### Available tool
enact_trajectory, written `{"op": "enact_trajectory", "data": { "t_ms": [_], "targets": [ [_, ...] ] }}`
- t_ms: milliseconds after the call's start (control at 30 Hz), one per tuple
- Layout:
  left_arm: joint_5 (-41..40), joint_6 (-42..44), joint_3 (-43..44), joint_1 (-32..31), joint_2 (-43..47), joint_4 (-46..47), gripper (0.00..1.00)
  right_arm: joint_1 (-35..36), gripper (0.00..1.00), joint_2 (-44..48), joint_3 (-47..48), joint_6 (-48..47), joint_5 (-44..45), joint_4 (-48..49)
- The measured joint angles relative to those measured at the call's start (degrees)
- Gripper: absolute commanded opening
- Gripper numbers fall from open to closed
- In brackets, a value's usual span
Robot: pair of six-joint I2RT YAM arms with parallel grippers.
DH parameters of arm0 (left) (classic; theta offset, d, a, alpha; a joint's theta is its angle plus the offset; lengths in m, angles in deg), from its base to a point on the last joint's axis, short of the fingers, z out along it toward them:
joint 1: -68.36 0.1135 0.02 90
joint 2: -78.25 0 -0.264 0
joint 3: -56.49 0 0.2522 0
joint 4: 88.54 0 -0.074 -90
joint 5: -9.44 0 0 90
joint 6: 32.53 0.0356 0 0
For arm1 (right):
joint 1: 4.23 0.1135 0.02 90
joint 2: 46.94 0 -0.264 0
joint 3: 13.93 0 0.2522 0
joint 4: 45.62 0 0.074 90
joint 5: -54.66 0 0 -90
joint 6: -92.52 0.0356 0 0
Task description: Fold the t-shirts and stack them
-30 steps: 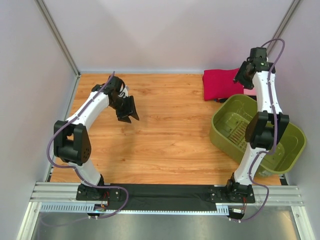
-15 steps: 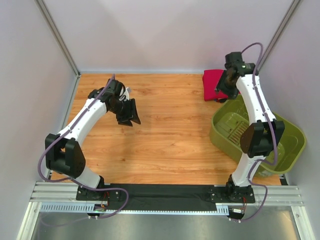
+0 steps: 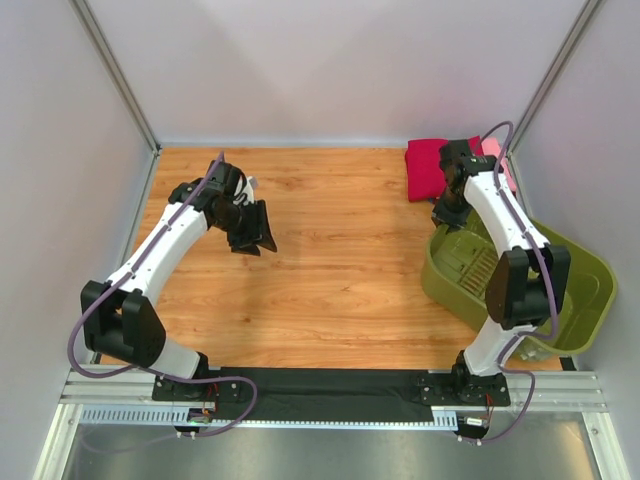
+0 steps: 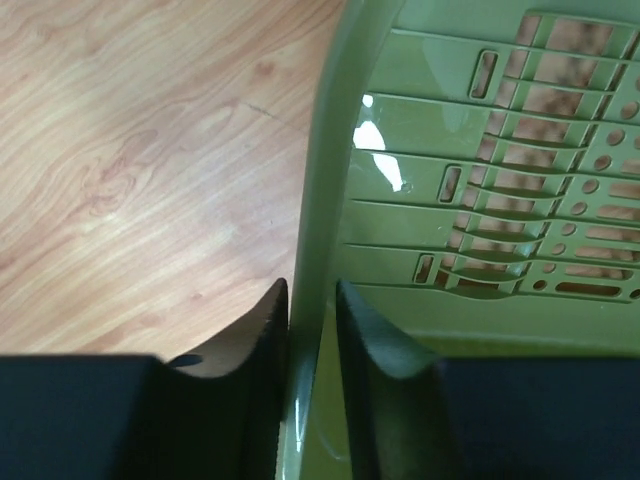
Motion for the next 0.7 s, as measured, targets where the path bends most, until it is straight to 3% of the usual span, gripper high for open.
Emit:
{"op": "enact_trajectory", "data": {
  "t_ms": [233, 467, 600, 700],
  "targets": [
    [-0.1, 0.0, 0.0, 0.0, 0.4, 0.0, 0.56, 0.8, 0.02, 9.1, -6.8, 0.3, -0.5, 0.4],
    [-0.5, -0.1, -0.8, 0.0, 1.5, 0.1, 0.56, 2.4, 0.0, 18.8, -14.1, 0.0, -3.8, 1.8],
    [-4.7, -0.2, -0.9, 0.6, 2.6, -0.1, 0.56, 8.8, 0.0, 19.8, -14.2, 1.6, -2.1, 0.4],
    [-6.8, -0.7, -0.9, 4.8, 2.8, 0.0, 0.56, 19.2, 0.0, 18.3, -11.9, 5.0, 0.8, -2.9]
  ]
}}
